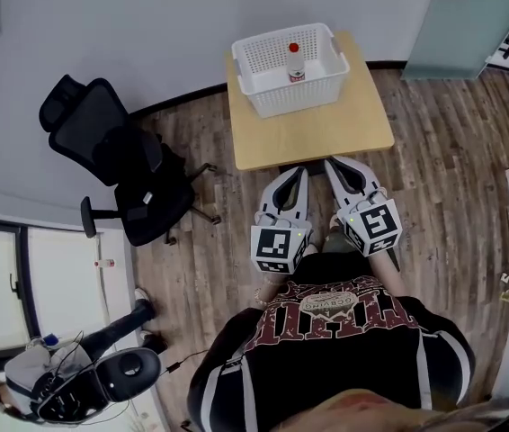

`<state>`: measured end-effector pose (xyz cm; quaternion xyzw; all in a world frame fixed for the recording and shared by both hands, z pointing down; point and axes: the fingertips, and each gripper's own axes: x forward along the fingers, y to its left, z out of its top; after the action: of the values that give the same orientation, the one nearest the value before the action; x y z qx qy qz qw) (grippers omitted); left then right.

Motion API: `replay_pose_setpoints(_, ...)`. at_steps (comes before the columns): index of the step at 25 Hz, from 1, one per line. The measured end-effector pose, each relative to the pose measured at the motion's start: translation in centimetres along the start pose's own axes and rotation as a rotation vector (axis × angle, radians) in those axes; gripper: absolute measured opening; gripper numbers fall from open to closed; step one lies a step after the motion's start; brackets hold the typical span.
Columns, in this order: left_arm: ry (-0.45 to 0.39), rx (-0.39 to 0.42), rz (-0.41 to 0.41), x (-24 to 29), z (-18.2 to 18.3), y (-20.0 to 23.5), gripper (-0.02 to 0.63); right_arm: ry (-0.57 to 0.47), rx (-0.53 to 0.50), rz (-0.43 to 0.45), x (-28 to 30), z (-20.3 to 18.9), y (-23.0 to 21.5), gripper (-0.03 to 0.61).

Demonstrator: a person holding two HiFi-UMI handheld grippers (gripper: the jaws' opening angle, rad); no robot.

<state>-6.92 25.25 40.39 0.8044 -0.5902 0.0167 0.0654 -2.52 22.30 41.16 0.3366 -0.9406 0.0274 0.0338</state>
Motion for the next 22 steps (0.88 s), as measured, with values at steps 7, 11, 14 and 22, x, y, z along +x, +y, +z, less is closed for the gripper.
replay_pose_setpoints(7, 0.021, 0.033, 0.06, 5.4, 1.2, 2.1, 0.026, 0.008, -0.006, 0.045, 3.9, 1.3, -4.2, 0.017)
replay_pose_setpoints(11, 0.028, 0.017, 0.073, 8.5, 1.6, 2.6, 0.026, 0.013, -0.005, 0.06, 5.5, 1.5, -7.0, 0.017)
replay_pose_setpoints(14, 0.034, 0.016, 0.083, 10.5, 1.8, 2.8, 0.026, 0.014, -0.002, 0.068, 6.6, 1.8, -8.9, 0.017)
replay_pose_setpoints(22, 0.035, 0.0, 0.122, 14.4, 2.1, 2.4, 0.027, 0.009, 0.011, 0.114, 8.0, 2.1, -13.2, 0.017)
